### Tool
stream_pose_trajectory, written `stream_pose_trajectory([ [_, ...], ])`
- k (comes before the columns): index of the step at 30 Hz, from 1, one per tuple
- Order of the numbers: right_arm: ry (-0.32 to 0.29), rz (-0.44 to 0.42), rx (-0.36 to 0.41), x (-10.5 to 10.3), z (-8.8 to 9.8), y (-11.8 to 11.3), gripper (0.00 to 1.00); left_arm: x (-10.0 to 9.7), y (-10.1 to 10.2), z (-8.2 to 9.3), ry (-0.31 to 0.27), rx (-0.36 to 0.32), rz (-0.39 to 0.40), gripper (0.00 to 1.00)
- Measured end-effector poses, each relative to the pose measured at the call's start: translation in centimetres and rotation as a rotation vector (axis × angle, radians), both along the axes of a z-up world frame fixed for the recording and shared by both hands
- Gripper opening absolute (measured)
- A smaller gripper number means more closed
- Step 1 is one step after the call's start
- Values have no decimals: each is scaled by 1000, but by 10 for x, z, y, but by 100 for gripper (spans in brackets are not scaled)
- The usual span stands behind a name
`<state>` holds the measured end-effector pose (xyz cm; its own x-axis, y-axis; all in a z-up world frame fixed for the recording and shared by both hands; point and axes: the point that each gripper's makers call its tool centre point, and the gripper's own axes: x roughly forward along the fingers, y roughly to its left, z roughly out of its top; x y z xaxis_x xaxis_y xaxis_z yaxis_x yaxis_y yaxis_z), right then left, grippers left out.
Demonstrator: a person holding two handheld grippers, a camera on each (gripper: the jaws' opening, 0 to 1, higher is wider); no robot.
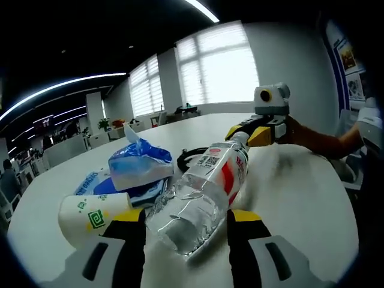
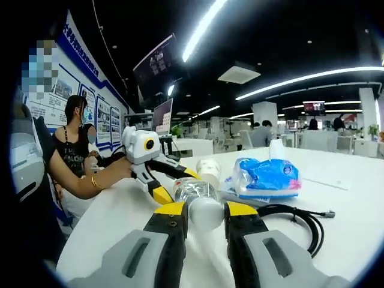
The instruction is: Arrange the tabletop items into an orderly group along one side of the table until the central work area is clear of visible clutter.
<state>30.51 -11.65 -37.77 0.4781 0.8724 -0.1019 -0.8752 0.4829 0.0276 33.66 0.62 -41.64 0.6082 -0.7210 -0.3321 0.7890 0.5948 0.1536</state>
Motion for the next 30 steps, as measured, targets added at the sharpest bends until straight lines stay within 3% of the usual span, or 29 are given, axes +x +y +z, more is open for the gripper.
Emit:
stream_pose_trajectory([
  [11,-43,28,40,-6,12,4,19,-2,-4,-1,-7,6,-9,55],
  [12,-22,21,34,-4,8,3,16,-2,-4,-2,-13,12,-10,56],
  [13,0,14,27,-2,3,2,0,-2,-5,-2,-18,19,-11,57],
  [16,32,4,7,3,-12,4,0,-3,-7,-2,-16,10,-20,56],
  [17,47,51,72,-4,-10,13,0,-6,-12,3,-28,-19,-47,55],
  [18,84,127,81,-13,-15,23,0,-13,-14,3,40,-71,-48,55],
  [20,97,147,33,-16,-23,26,0,-13,-17,8,19,-103,-55,54],
  [23,-10,105,83,-6,-7,25,0,-14,-14,5,35,-99,-39,54],
  [24,45,92,11,-11,-17,20,0,-10,-13,3,41,-74,-34,54],
  [25,15,99,19,-11,-10,22,0,-7,-15,2,28,-64,-40,54],
  [26,45,54,16,-6,-13,9,0,-8,-16,1,17,-48,-47,54],
  [30,45,44,2,-6,-14,10,3,-9,-17,0,7,-32,-52,54],
])
